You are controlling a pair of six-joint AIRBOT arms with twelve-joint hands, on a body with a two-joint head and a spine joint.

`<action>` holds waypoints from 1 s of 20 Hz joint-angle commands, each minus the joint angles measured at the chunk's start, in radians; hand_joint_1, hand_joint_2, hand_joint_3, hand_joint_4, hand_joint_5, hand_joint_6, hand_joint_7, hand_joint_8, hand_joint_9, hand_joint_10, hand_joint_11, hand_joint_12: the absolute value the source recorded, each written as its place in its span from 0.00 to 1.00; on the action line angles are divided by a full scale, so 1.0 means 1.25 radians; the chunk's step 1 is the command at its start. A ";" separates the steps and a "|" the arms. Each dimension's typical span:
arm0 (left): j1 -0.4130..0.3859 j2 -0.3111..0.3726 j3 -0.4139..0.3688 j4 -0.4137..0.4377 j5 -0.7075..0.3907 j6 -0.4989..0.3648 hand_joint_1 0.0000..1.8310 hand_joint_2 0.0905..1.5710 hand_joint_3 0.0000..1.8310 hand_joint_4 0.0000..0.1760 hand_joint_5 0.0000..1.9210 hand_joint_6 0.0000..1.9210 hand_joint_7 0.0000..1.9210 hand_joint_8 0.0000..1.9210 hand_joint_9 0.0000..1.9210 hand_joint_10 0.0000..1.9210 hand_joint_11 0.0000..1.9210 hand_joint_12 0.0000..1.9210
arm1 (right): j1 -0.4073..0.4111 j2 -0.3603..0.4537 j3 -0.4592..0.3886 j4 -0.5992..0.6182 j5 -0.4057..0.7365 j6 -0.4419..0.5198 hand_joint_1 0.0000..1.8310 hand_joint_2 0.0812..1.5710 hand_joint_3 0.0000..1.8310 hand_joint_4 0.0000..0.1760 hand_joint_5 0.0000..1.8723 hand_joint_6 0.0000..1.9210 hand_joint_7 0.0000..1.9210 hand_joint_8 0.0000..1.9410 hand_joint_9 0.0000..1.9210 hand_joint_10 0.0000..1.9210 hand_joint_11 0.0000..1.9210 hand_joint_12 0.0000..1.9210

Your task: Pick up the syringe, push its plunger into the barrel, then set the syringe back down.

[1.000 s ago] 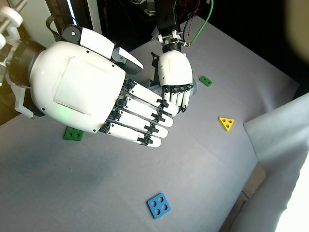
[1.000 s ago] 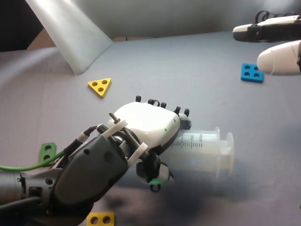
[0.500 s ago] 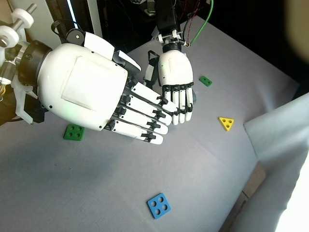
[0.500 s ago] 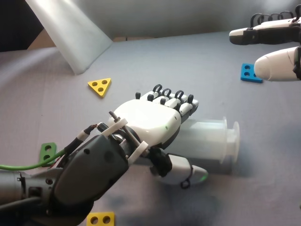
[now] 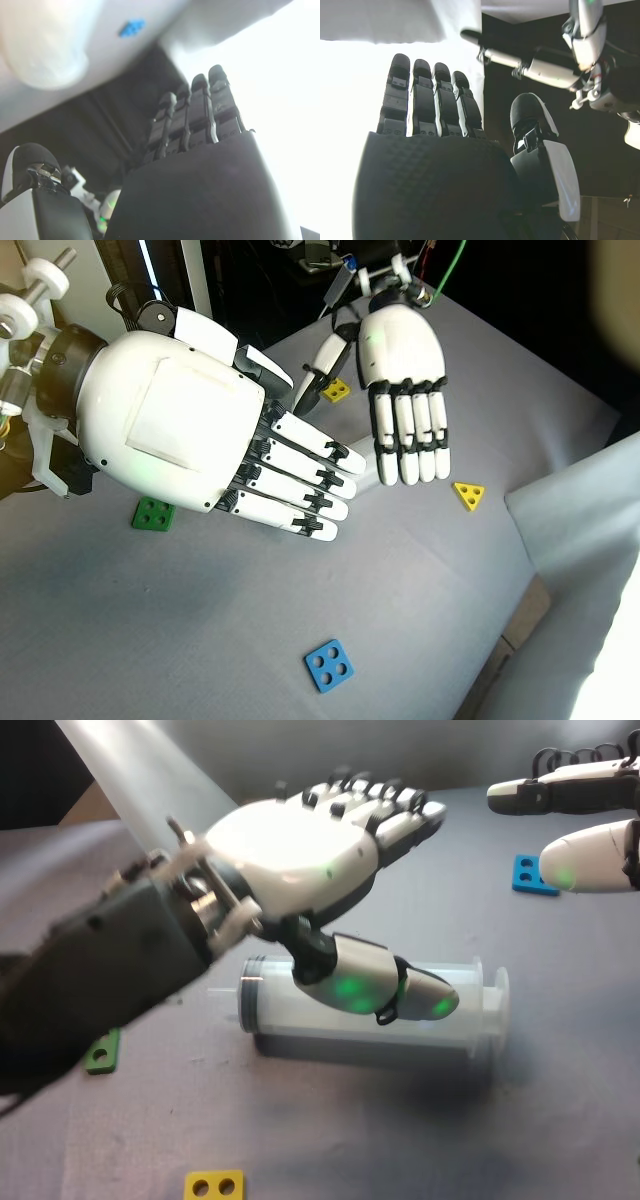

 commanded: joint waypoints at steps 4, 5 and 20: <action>-0.102 0.099 -0.024 0.205 0.111 -0.147 0.17 0.79 0.01 0.00 0.29 0.31 0.29 0.42 0.28 0.45 0.20 0.55 | 0.010 -0.010 0.001 0.015 0.000 -0.054 0.00 0.90 0.00 0.00 0.29 0.07 0.31 0.07 0.25 0.09 0.00 0.62; -0.137 0.139 -0.037 0.260 0.150 -0.187 0.07 0.90 0.01 0.00 0.22 0.75 0.22 0.81 0.22 0.85 0.18 0.89 | 0.010 -0.012 0.001 0.015 0.001 -0.062 0.00 0.91 0.00 0.00 0.31 0.45 0.31 0.50 0.22 0.58 0.00 0.84; -0.255 0.244 -0.090 1.210 0.087 -1.052 0.29 1.00 0.01 0.00 0.37 1.00 0.41 1.00 0.40 1.00 0.44 1.00 | 0.043 -0.019 0.000 0.018 0.050 -0.152 0.23 0.97 0.00 0.00 0.56 1.00 0.58 1.00 0.58 1.00 0.57 1.00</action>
